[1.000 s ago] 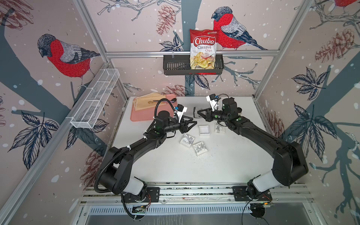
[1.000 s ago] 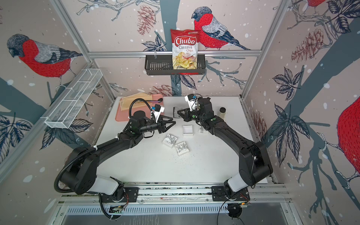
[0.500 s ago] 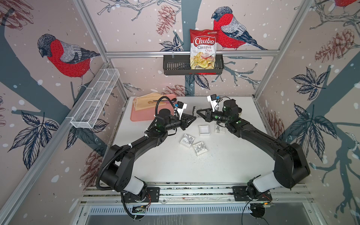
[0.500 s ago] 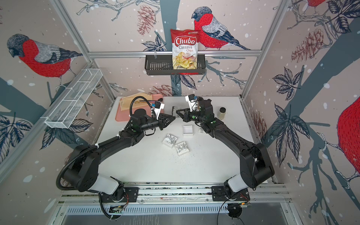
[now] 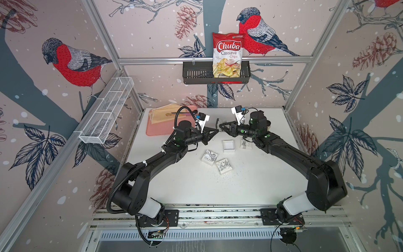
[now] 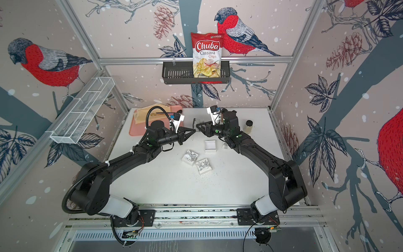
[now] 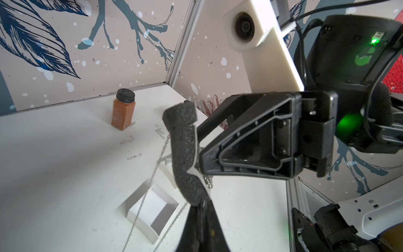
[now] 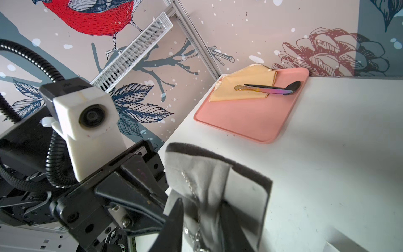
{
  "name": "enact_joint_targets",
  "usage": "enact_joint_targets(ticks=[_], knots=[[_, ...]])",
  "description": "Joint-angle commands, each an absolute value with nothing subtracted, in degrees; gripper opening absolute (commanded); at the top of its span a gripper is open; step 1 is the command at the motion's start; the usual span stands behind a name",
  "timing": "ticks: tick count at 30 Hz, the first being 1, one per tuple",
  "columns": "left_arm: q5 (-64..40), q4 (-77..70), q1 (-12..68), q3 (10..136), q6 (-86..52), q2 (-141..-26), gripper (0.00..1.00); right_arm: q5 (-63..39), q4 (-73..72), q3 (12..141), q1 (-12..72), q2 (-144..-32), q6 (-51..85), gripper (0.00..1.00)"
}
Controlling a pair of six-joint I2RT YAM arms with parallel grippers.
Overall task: Take the necklace out of the lift-off lid jewelry box
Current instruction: Pick up the necklace from the inner lining.
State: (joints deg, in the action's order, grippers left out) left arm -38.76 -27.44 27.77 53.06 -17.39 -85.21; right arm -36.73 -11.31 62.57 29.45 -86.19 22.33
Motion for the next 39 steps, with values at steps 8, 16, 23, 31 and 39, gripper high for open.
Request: enact_joint_targets(ticks=[8, 16, 23, 31, 39], knots=[[-34.5, -11.6, 27.9, 56.8, -2.8, -81.7, 0.0, -42.9, -2.7, 62.7, 28.2, -84.7, 13.6, 0.35], [-37.4, -10.3, 27.9, 58.6, 0.1, -81.7, 0.0, -48.0, -4.3, 61.3, 27.8, -85.1, 12.6, 0.35], [-39.7, -10.2, 27.8, 58.8, 0.5, -81.3, 0.0, -47.9, -4.3, 61.3, 27.3, -86.3, 12.1, 0.39], [-41.1, -9.2, 27.8, 58.9, 1.7, -81.2, 0.0, -49.9, -5.4, 60.9, 26.8, -86.1, 11.4, 0.38], [-42.0, -6.9, 27.8, 58.9, 3.6, -81.1, 0.0, -54.5, -9.1, 59.6, 26.0, -86.1, 11.4, 0.35]])
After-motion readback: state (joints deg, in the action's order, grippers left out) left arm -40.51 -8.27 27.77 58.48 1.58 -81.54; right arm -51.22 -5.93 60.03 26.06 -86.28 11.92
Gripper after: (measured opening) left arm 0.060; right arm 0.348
